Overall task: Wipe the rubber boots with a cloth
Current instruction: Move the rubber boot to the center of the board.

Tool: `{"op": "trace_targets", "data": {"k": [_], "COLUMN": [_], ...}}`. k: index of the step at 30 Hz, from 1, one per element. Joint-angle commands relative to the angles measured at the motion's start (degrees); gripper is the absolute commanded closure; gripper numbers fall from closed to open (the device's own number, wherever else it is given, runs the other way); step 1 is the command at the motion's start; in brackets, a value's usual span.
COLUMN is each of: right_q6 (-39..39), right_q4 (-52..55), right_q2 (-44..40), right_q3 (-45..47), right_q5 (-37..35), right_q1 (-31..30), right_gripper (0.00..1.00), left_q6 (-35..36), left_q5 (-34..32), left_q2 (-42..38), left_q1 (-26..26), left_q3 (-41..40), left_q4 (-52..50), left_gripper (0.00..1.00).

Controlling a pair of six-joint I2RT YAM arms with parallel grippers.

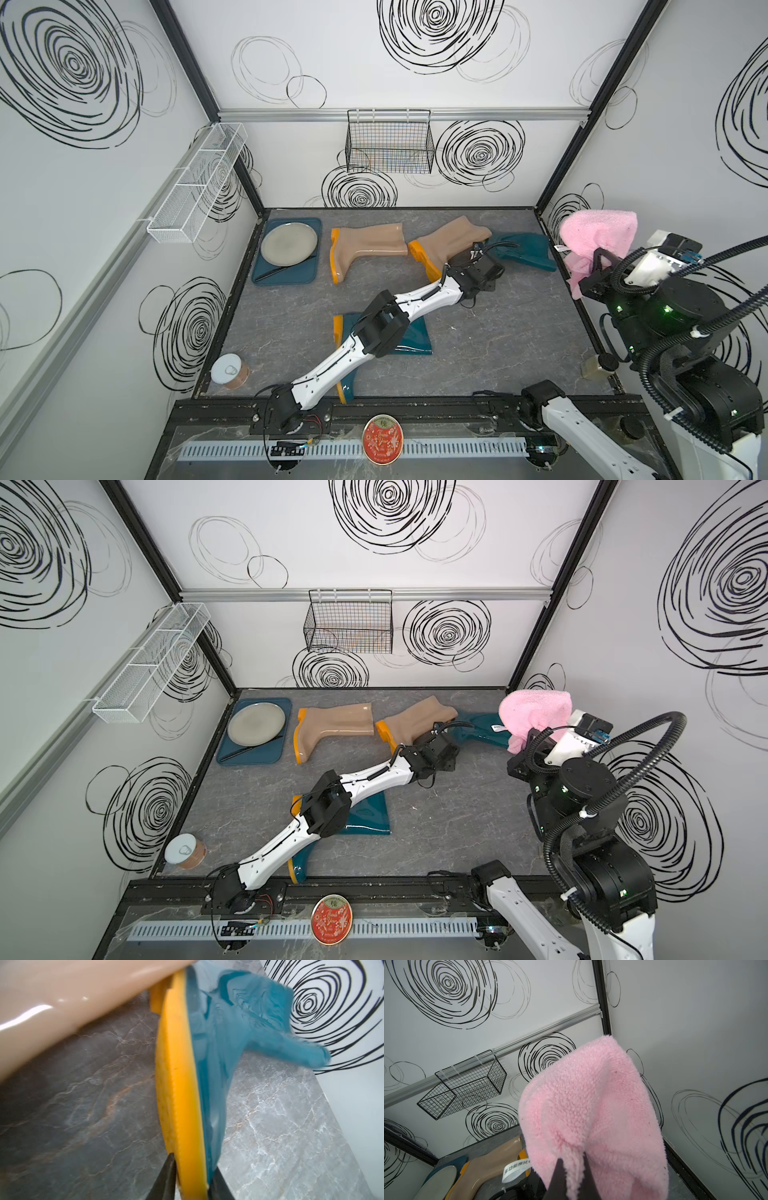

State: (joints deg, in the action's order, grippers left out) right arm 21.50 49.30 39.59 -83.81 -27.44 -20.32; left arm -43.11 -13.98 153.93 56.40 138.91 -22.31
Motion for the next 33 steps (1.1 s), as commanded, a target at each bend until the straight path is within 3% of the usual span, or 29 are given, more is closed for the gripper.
{"op": "trace_targets", "data": {"k": [1,5,11,17,20,27,33], "right_q6": [1.5,1.7,2.1,4.1,4.4,4.6,5.0], "right_q4": [1.7,2.4,3.7,6.1,7.1,8.2,7.8], "right_q2": [-0.1,0.1,1.4,3.9,5.1,7.9,10.4], "right_q3": [0.9,1.1,-1.2,-3.9,-5.7,-10.3,-11.5], "right_q5": [2.8,4.4,7.0,10.7,11.9,14.9,20.6], "right_q1": [0.1,0.1,0.1,0.1,0.1,0.1,0.1], "right_gripper": [1.0,1.0,1.0,1.0,1.0,1.0,1.0], "left_q6": [-1.6,-3.3,-3.7,-2.8,-2.0,-1.2,1.4], "left_q5": [-1.3,-1.6,-2.3,-3.7,-4.6,-6.6,-11.1], "left_q2": [-4.5,-7.1,-12.5,-20.8,-25.1,-40.5,-51.8], "left_q1": [-0.4,-0.7,-0.5,0.5,1.5,3.0,7.3], "left_q3": [-1.2,-1.5,-1.9,-10.4,-17.1,-40.9,-57.8], "left_q4": [1.8,1.6,2.6,3.1,3.4,16.1,23.4], "left_gripper": [0.91,1.0,1.0,1.0,1.0,1.0,1.0]}}
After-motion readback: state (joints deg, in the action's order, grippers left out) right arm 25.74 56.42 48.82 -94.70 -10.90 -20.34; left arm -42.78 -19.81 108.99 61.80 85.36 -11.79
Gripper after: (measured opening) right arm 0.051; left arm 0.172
